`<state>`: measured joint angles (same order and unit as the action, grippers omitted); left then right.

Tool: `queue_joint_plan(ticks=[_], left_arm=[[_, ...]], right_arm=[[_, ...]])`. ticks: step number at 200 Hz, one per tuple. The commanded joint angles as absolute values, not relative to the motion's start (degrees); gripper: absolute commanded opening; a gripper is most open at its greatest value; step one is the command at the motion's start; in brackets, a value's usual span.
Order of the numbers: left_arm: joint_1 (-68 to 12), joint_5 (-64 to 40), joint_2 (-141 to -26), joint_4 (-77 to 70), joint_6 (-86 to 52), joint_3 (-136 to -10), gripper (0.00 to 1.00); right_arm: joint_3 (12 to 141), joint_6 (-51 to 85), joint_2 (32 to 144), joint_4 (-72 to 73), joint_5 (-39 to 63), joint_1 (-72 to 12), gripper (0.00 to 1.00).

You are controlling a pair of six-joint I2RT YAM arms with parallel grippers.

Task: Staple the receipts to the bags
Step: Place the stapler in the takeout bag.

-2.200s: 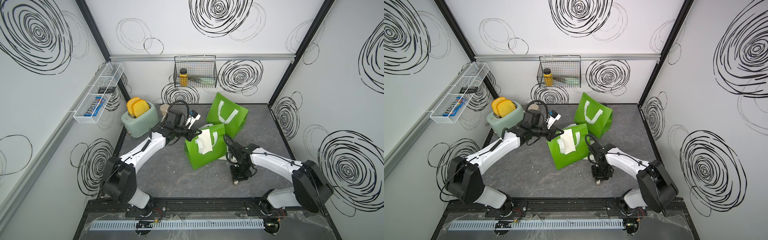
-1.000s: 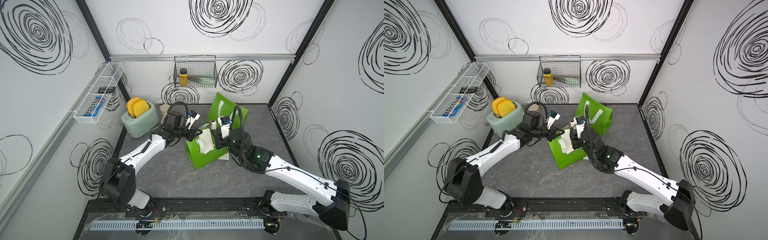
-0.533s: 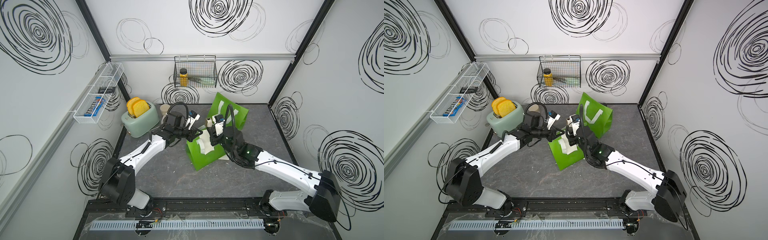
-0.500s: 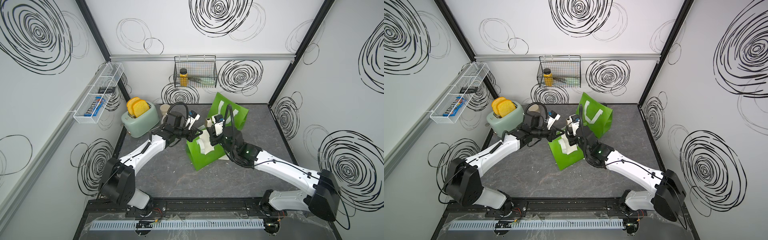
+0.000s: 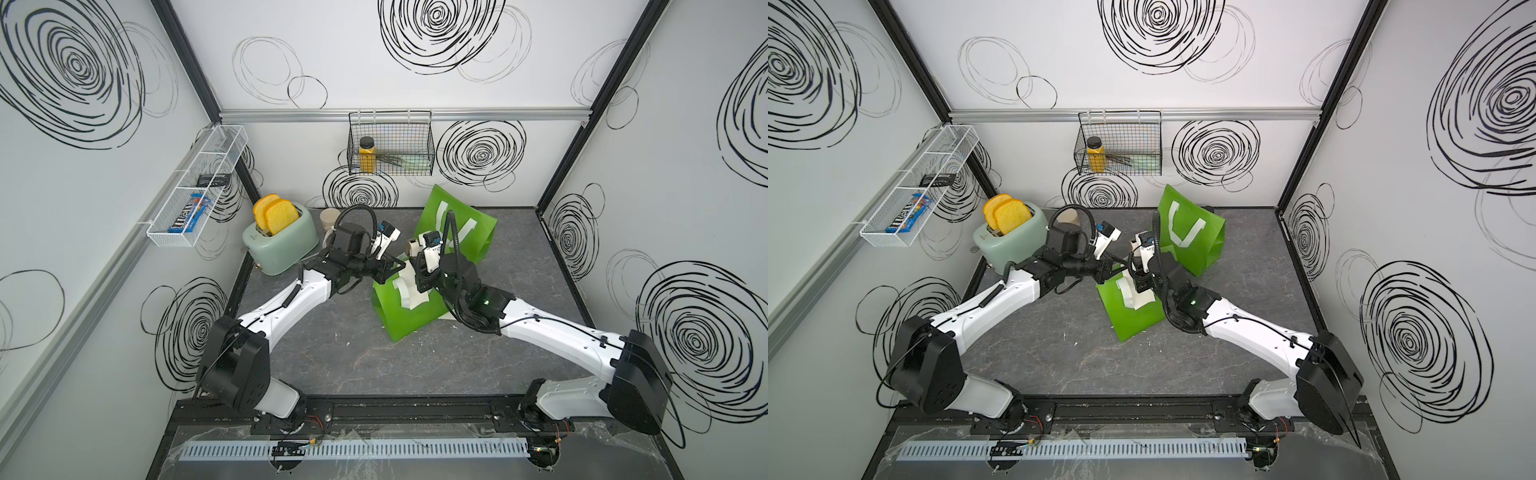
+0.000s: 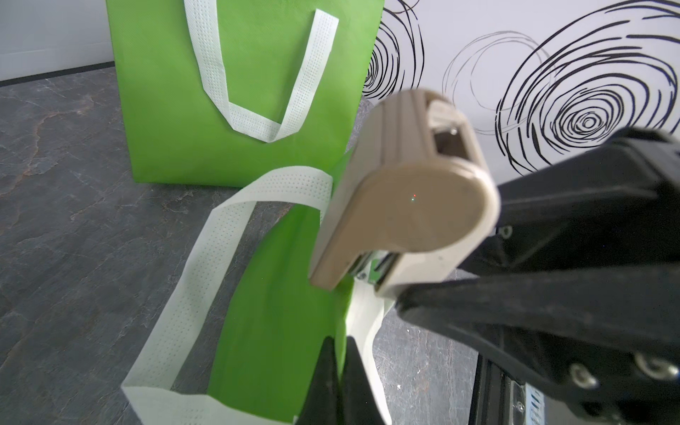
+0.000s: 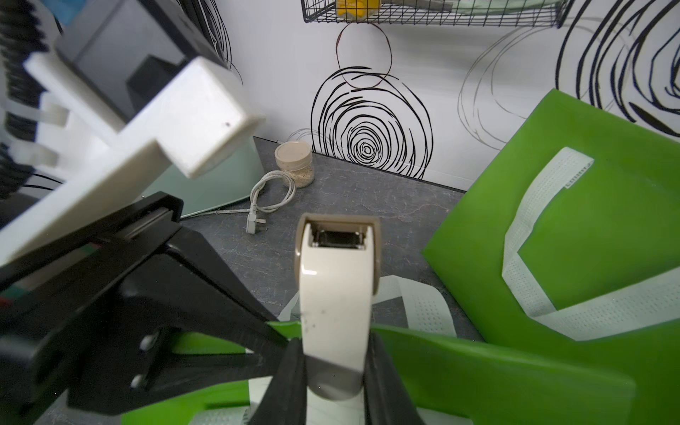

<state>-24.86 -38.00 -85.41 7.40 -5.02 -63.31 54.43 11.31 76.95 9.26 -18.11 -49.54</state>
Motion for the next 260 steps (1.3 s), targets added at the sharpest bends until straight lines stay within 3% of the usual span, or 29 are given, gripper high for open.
queue_joint_plan(ticks=[1,260], left_arm=[[-24.96,-38.41,-84.15,6.28,-5.34,-63.1,0.0],[-23.72,-40.8,-83.59,3.16,-8.84,-62.87,0.0]], right_arm=[[53.44,11.51,76.61,11.6,-18.19,-49.87,0.15],[49.98,9.15,77.73,17.51,-27.08,-54.99,0.15]])
